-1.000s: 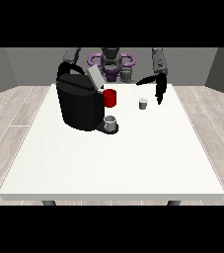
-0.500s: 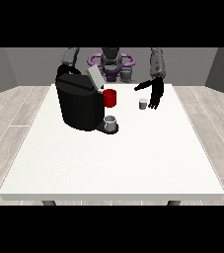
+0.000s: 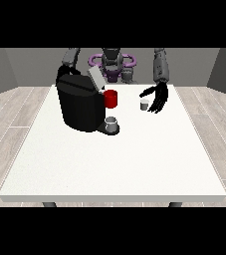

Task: Insert the coffee pod into the coffee machine and close the lid

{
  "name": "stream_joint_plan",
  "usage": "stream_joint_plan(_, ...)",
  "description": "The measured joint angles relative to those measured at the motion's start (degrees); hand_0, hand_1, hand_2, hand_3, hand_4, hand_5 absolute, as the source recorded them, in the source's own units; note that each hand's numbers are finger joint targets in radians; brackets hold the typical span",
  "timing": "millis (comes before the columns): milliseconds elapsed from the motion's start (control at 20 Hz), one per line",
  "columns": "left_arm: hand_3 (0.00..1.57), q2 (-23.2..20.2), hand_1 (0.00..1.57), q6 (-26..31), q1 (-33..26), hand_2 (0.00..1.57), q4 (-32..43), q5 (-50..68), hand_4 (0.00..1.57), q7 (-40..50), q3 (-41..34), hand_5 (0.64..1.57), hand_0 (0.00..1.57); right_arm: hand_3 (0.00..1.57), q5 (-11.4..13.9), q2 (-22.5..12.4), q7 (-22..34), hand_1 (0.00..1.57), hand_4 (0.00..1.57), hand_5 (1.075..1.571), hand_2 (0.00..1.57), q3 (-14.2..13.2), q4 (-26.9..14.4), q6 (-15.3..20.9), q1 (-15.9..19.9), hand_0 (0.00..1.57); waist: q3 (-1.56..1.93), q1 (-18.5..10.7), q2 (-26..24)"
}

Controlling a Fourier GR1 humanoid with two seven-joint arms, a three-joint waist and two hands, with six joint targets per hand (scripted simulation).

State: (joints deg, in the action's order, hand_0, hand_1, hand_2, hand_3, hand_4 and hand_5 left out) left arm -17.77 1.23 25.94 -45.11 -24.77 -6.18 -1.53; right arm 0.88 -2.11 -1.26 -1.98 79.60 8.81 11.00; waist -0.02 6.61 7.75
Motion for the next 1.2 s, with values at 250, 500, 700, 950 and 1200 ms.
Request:
stream_joint_plan(250,0.59,0.22,0.70,-3.04,1.34,0.83,2.04,-4.31,0.00,-1.24,1.59,1.571,0.70,0.00,-0.02,-0.14,-0.87,0.00,0.52,1.571,0.00,-0.53,-1.46,0.11,0.56,0.00,0.09,-0.01,0.00)
stream_joint_plan(500,0.74,0.84,0.84,-6.95,3.05,0.97,4.58,-6.63,0.39,-3.04,0.97,1.571,0.84,0.00,-1.04,0.01,-1.84,0.00,0.51,1.571,0.00,-0.81,-1.98,0.24,0.57,0.00,0.03,0.16,0.08)
stream_joint_plan(700,0.86,1.38,0.97,-9.61,3.45,1.09,6.48,-8.67,0.32,-4.04,1.03,1.571,0.97,0.00,-2.19,0.10,-1.83,0.00,0.53,1.571,0.00,-1.38,-2.16,-0.25,0.49,0.00,0.03,0.23,-0.44)
stream_joint_plan(950,0.89,0.37,1.03,-11.17,5.11,1.11,8.42,-11.55,0.29,-4.73,1.52,1.571,1.03,0.00,-2.81,-0.25,-2.68,0.00,0.40,1.571,0.00,-1.81,-2.83,-0.95,0.94,0.00,0.07,0.80,0.48)
stream_joint_plan(1200,1.41,-0.22,1.32,-10.92,7.15,1.43,10.09,-13.09,0.55,-5.46,1.38,1.571,1.32,0.00,-2.15,0.64,-3.42,0.00,0.44,1.571,0.00,-1.32,-3.72,0.21,1.55,0.00,0.03,0.78,1.01)
